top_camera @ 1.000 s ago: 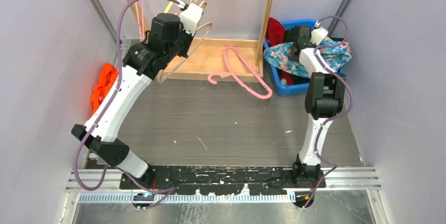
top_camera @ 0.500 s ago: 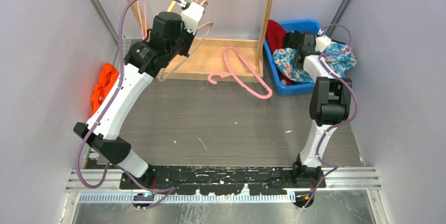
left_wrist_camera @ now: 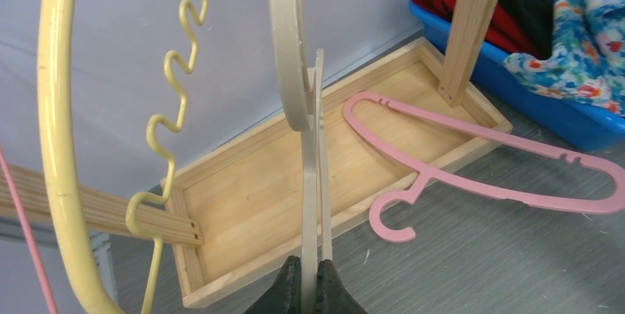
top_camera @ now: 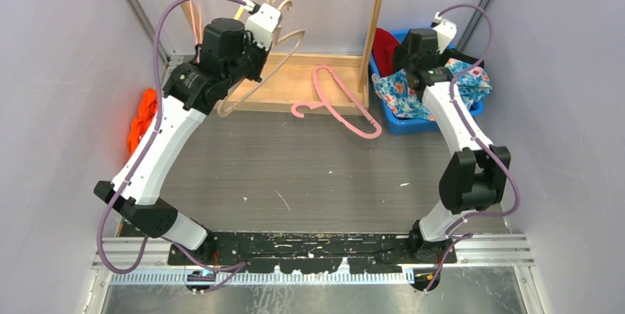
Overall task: Remove the skirt from the hanger
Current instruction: Place the hanger at the clothesline.
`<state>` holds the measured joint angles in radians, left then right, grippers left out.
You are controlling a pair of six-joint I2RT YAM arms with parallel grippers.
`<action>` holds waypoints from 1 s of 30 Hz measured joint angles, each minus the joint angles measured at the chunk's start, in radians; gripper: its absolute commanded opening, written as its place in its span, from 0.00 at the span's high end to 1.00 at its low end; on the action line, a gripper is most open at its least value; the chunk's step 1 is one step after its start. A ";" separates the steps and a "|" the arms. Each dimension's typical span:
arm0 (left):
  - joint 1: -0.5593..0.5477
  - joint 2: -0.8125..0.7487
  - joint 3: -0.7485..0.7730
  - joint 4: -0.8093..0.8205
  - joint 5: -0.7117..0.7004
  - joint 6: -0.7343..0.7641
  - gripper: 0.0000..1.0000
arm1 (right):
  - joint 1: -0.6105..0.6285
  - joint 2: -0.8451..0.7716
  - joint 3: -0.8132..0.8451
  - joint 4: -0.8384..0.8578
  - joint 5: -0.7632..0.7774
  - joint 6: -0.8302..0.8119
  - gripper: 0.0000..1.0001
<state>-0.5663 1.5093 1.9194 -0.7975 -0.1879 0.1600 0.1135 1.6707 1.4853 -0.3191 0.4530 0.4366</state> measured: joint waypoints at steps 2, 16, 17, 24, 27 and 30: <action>0.000 -0.003 0.001 0.000 0.029 -0.003 1.00 | -0.008 -0.055 0.000 0.004 0.010 -0.021 0.12; 0.000 0.147 0.273 0.124 0.089 -0.047 1.00 | 0.003 -0.148 0.010 0.021 0.031 -0.089 0.12; 0.000 0.175 0.310 0.133 0.082 -0.046 1.00 | 0.003 -0.145 0.011 0.022 0.030 -0.092 0.12; 0.004 0.325 0.489 0.162 0.050 -0.036 1.00 | 0.003 -0.137 0.014 0.027 0.020 -0.095 0.13; 0.014 0.371 0.542 0.169 0.041 -0.040 1.00 | 0.006 -0.137 0.014 0.027 0.015 -0.095 0.13; 0.033 0.418 0.600 0.181 0.034 -0.056 1.00 | 0.008 -0.137 0.014 0.028 0.013 -0.095 0.13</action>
<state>-0.5331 1.9270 2.5195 -0.6167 -0.1539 0.1036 0.1219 1.5337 1.4998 -0.2913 0.4656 0.3412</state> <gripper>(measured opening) 0.049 0.876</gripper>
